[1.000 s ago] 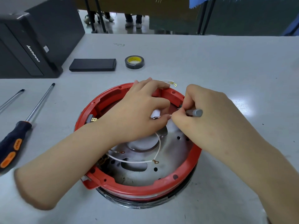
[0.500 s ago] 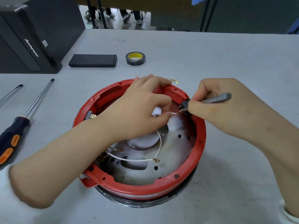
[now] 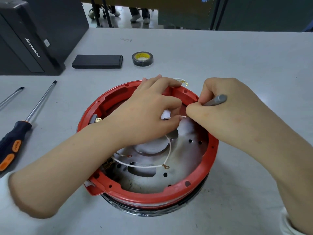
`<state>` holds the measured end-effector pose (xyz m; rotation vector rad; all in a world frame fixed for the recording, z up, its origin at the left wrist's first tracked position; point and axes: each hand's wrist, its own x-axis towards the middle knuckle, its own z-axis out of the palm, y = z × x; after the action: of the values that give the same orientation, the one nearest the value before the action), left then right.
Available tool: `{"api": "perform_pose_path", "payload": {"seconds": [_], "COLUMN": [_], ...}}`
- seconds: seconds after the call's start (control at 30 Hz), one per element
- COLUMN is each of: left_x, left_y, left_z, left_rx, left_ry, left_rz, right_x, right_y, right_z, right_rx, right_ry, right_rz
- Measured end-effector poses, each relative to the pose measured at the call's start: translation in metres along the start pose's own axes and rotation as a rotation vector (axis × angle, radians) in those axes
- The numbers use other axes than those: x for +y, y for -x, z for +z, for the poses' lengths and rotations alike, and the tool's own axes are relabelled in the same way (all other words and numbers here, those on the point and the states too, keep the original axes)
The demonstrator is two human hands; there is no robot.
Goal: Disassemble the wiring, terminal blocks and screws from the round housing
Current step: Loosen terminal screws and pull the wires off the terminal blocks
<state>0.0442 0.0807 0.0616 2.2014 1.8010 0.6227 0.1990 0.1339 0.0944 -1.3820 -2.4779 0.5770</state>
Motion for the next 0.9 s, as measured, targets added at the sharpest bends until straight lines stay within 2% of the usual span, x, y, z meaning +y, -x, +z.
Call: {"api": "perform_pose_path", "payload": {"seconds": [0.3,0.57,0.9], "left_x": [0.003,0.002,0.003], "left_y": [-0.001,0.0,-0.001], "left_z": [-0.002,-0.002,-0.004], "left_rx": [-0.009,-0.014,-0.017], "left_ry": [0.01,0.007,0.014], "left_rz": [0.01,0.003,0.015], "right_x": [0.01,0.019,0.005], "right_y": [0.014,0.01,0.006], "right_z": [-0.009,-0.016,-0.016], "right_rx": [-0.027,-0.068,-0.052], "right_ry": [-0.307,-0.351,-0.255], "right_rz": [0.015,0.047,0.054]}}
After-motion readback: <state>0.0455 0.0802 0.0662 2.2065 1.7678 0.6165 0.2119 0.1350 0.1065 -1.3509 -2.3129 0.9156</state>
